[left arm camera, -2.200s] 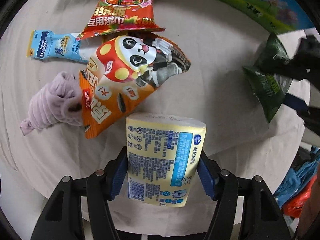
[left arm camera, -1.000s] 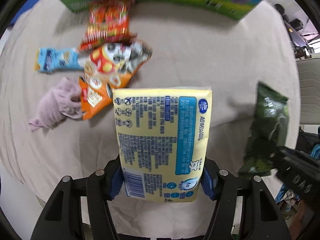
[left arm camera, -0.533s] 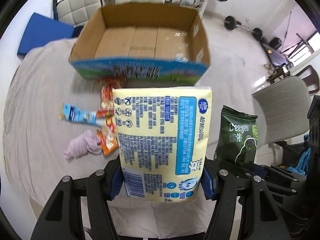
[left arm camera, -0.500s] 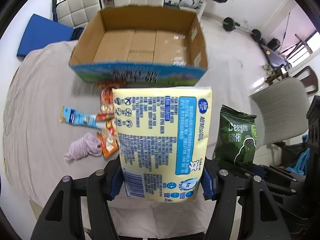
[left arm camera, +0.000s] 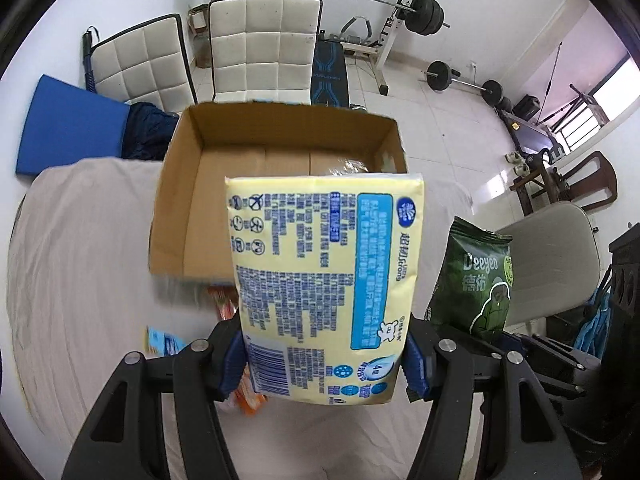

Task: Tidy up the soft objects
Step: 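Carry both items into the box and open both tools to release them, then move both tools back toward the remaining items beside the box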

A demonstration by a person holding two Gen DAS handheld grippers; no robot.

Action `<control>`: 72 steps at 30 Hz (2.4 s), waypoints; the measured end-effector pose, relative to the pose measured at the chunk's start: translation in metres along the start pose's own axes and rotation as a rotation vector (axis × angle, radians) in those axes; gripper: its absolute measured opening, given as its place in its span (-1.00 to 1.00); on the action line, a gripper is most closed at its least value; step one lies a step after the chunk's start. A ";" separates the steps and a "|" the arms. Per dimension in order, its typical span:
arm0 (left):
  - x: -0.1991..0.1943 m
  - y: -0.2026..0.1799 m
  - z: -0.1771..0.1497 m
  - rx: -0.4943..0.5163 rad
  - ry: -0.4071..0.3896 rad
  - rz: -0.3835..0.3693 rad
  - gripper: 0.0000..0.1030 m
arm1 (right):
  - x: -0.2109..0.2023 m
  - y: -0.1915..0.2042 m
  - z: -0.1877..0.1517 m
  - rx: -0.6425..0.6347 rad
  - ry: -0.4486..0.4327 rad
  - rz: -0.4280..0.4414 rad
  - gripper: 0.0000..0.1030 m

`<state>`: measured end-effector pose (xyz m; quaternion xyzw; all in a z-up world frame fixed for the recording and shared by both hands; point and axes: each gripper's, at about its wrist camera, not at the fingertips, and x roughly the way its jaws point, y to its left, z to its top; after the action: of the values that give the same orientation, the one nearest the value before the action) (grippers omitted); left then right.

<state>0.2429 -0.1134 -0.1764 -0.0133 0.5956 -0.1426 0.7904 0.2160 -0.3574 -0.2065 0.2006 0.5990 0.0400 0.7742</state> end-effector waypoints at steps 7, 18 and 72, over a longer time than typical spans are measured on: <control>0.059 0.032 0.072 0.004 0.096 -0.029 0.19 | 0.072 0.011 0.081 0.048 0.056 -0.056 -0.33; 0.194 0.063 0.128 -0.010 0.333 -0.107 0.19 | 0.198 -0.008 0.167 0.034 0.172 -0.147 -0.33; -0.023 0.044 0.041 0.077 -0.092 0.134 0.96 | 0.057 0.044 0.037 -0.084 -0.065 -0.302 1.00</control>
<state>0.2854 -0.0724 -0.1516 0.0506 0.5521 -0.1115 0.8247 0.2746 -0.3099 -0.2352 0.0771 0.5948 -0.0583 0.7981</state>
